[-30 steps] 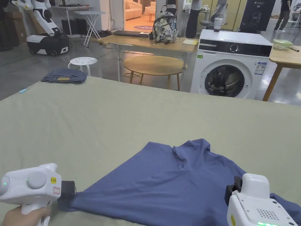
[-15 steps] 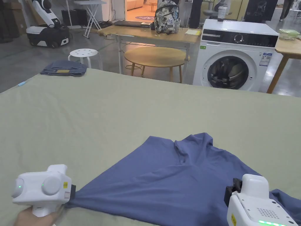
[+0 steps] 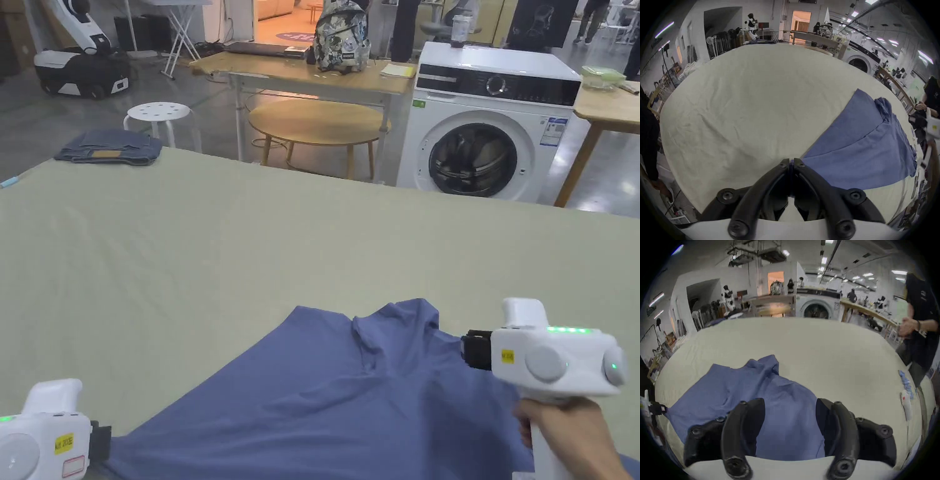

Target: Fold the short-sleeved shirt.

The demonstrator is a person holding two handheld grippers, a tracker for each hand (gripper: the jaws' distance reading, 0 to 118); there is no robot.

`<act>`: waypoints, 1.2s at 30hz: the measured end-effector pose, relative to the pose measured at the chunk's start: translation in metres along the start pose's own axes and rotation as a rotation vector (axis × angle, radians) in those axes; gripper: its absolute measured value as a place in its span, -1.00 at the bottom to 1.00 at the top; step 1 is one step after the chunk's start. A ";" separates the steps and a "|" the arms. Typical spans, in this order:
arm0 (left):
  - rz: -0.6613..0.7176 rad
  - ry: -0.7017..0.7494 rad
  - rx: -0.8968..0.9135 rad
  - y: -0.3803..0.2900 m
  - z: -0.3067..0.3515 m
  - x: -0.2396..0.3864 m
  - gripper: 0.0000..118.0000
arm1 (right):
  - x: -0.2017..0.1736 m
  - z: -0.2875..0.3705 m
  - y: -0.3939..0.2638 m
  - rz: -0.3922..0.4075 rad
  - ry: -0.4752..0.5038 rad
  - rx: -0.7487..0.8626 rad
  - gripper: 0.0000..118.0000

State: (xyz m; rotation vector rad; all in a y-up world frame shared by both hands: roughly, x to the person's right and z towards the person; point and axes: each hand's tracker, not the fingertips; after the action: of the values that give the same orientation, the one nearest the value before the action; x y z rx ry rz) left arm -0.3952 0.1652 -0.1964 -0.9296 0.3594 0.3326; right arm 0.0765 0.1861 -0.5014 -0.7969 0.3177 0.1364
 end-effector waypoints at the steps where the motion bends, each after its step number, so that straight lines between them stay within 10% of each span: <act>1: -0.002 0.002 -0.002 0.000 -0.001 0.000 -1.00 | 0.004 -0.012 0.006 0.023 0.020 -0.032 0.14; 10: 0.002 0.032 -0.018 0.000 -0.011 0.000 -1.00 | 0.009 -0.092 0.029 0.152 0.103 -0.196 0.13; 12: 0.000 0.038 -0.019 -0.002 -0.012 0.002 -1.00 | 0.002 -0.104 0.028 0.201 0.104 -0.244 -0.13; 14: 0.001 0.037 -0.023 -0.003 -0.013 0.002 -1.00 | -0.003 -0.112 0.024 0.210 0.071 -0.242 -0.93; 36: -0.056 -0.078 0.196 0.025 0.062 0.014 -1.00 | -0.002 0.088 0.048 0.067 -0.152 0.208 -0.95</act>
State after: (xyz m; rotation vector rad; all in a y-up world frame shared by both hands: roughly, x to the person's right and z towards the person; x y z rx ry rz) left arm -0.3838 0.2315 -0.1864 -0.7312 0.2887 0.2762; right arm 0.0830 0.2828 -0.4764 -0.5661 0.2104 0.2221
